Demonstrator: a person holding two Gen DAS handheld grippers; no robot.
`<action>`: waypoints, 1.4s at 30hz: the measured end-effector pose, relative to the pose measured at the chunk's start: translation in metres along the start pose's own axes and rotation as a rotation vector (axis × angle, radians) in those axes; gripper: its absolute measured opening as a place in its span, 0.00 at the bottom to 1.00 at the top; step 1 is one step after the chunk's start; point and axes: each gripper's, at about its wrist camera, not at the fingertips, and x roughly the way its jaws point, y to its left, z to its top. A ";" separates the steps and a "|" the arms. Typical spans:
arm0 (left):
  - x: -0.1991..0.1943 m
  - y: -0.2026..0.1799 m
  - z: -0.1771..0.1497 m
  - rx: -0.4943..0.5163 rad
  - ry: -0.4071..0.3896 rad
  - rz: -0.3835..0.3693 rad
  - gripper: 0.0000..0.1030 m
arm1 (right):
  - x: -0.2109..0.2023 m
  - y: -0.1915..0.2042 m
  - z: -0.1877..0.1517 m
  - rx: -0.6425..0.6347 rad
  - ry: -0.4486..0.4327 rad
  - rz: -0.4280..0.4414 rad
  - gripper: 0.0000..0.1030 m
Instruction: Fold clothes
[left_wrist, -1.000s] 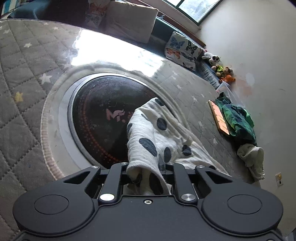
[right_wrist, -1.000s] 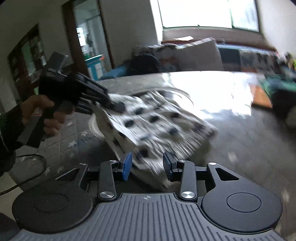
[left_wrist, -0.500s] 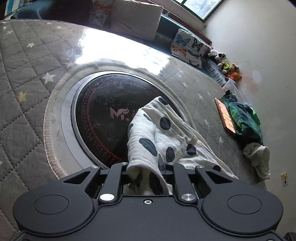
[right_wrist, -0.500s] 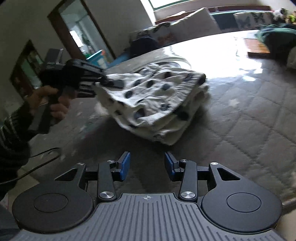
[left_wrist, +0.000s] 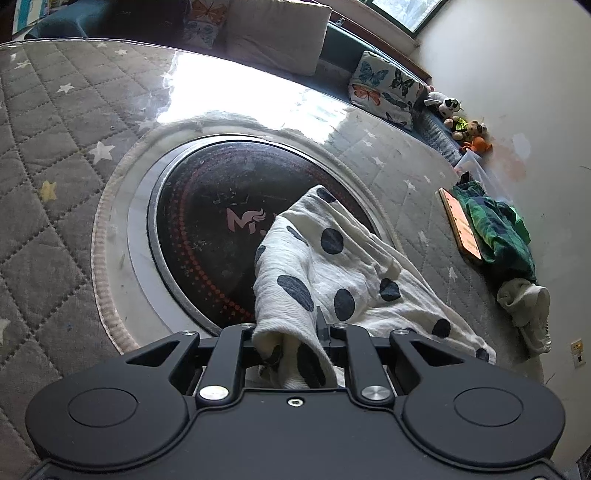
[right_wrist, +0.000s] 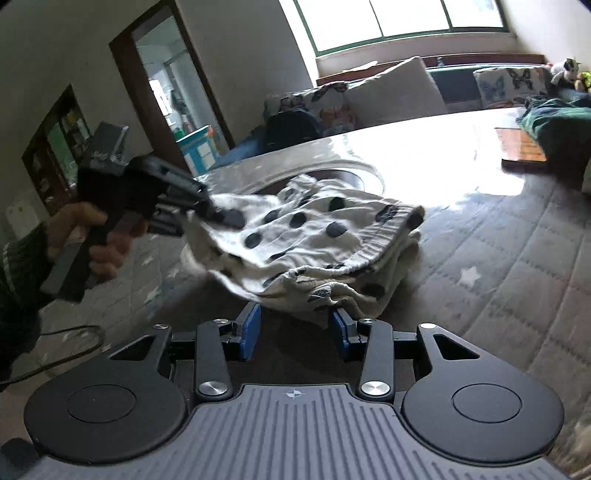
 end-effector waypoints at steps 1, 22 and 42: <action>0.000 0.001 0.000 -0.001 0.001 0.000 0.17 | 0.002 -0.004 0.002 0.034 0.006 0.009 0.41; 0.001 -0.004 -0.003 0.014 0.006 -0.006 0.17 | 0.036 -0.035 0.026 0.045 -0.018 -0.058 0.41; 0.002 -0.006 -0.003 0.026 0.001 0.008 0.17 | 0.038 -0.041 0.023 0.226 -0.033 -0.033 0.19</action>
